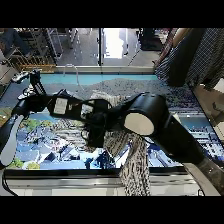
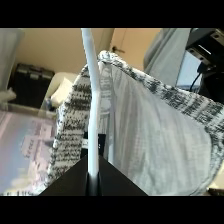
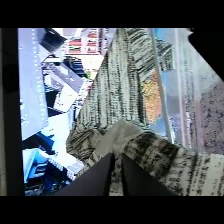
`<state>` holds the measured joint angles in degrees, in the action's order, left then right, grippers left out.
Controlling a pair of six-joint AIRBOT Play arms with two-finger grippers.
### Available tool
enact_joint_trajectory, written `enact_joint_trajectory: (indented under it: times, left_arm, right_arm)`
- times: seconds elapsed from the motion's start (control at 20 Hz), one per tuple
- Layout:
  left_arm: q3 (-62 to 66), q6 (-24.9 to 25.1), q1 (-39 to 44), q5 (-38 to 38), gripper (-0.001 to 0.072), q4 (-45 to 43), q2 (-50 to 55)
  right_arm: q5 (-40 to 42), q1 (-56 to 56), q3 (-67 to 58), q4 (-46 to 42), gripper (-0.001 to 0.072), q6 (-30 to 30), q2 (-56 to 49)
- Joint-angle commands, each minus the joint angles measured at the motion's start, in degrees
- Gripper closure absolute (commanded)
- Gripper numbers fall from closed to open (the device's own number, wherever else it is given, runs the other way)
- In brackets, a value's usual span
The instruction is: Fold the clothes and pants, and hang the long-sleeved shirts on hangers.
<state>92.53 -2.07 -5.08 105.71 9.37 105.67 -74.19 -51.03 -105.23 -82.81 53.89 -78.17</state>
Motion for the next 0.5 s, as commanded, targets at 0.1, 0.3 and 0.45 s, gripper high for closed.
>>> enact_joint_trajectory:
  times: [0.1, 0.3, 0.45]
  left_arm:
    - [0.0, 0.4, 2.1, 0.4, 0.0689, 2.7, 0.7]
    - [0.0, 0.4, 2.2, 0.3, 0.0689, 2.7, 0.7]
    - [0.0, 0.4, 2.2, 0.1, 0.0689, 2.7, 0.7]
  right_arm:
    - [10.6, 0.0, -0.1, -12.2, 0.0321, 9.4, 5.6]
    - [9.1, 0.0, -0.1, -29.1, 0.0253, 12.4, 10.7]
    - [3.4, 0.0, 0.2, -32.4, 0.0249, 2.8, 9.6]
